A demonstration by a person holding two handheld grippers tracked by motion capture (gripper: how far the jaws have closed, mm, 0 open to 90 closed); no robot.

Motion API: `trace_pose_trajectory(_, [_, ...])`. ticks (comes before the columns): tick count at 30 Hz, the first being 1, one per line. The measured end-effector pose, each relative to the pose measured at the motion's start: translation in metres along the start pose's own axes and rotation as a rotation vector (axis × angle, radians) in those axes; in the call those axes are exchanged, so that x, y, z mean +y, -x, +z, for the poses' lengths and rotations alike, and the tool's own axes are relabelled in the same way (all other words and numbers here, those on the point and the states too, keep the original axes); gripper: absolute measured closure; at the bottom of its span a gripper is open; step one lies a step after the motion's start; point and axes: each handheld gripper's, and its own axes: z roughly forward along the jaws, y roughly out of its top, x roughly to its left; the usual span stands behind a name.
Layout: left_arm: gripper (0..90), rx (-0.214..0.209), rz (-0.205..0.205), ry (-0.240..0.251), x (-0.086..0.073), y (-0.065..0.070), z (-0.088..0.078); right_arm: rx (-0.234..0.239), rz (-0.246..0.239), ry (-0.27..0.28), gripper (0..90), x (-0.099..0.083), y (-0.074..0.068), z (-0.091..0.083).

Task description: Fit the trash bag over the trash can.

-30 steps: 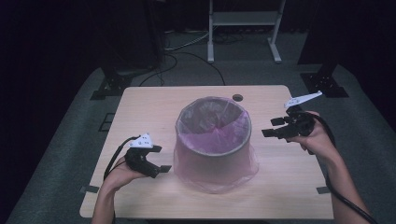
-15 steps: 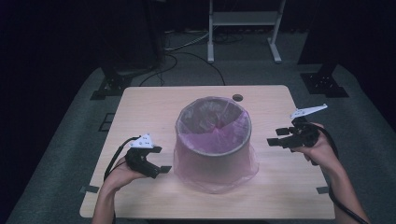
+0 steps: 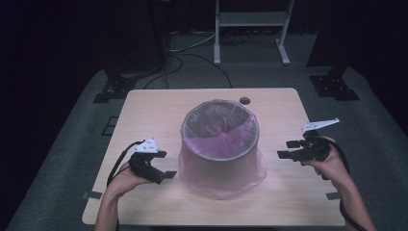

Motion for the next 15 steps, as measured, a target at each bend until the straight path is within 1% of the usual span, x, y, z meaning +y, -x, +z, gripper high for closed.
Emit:
trace_pose_trajectory(4, [9.0,-0.001,-0.001,-0.002,0.0,0.0,0.0,-0.002,0.016,0.004,26.9,-0.01,0.002,0.001])
trace_pose_trajectory(5, [9.0,-0.001,-0.001,-0.003,0.0,0.0,0.0,-0.006,0.023,0.01,26.9,-0.016,0.003,0.001])
trace_pose_trajectory(8, [9.0,0.0,-0.001,-0.006,-0.001,0.0,0.0,-0.006,0.028,0.013,26.9,-0.021,0.003,0.002])
trace_pose_trajectory(9, [9.0,0.0,-0.002,-0.005,-0.001,0.0,0.0,-0.01,0.035,0.02,26.8,-0.028,0.003,0.002])
trace_pose_trajectory(10, [9.0,0.0,-0.002,-0.006,-0.001,0.0,0.0,-0.01,0.035,0.02,26.8,-0.028,0.003,0.002])
trace_pose_trajectory(11, [9.1,0.0,-0.001,-0.007,-0.001,0.0,0.0,-0.014,0.039,0.021,26.9,-0.034,0.002,0.003])
trace_pose_trajectory(12, [9.0,0.0,-0.001,-0.007,-0.001,0.0,0.0,-0.014,0.039,0.021,26.9,-0.034,0.002,0.003])
trace_pose_trajectory(14, [9.1,0.001,-0.002,-0.007,-0.001,0.0,0.0,-0.016,0.052,0.032,26.8,-0.043,0.002,0.003])
trace_pose_trajectory(15, [9.0,0.001,-0.002,-0.007,-0.001,0.0,0.0,-0.016,0.052,0.032,26.8,-0.043,0.002,0.003])
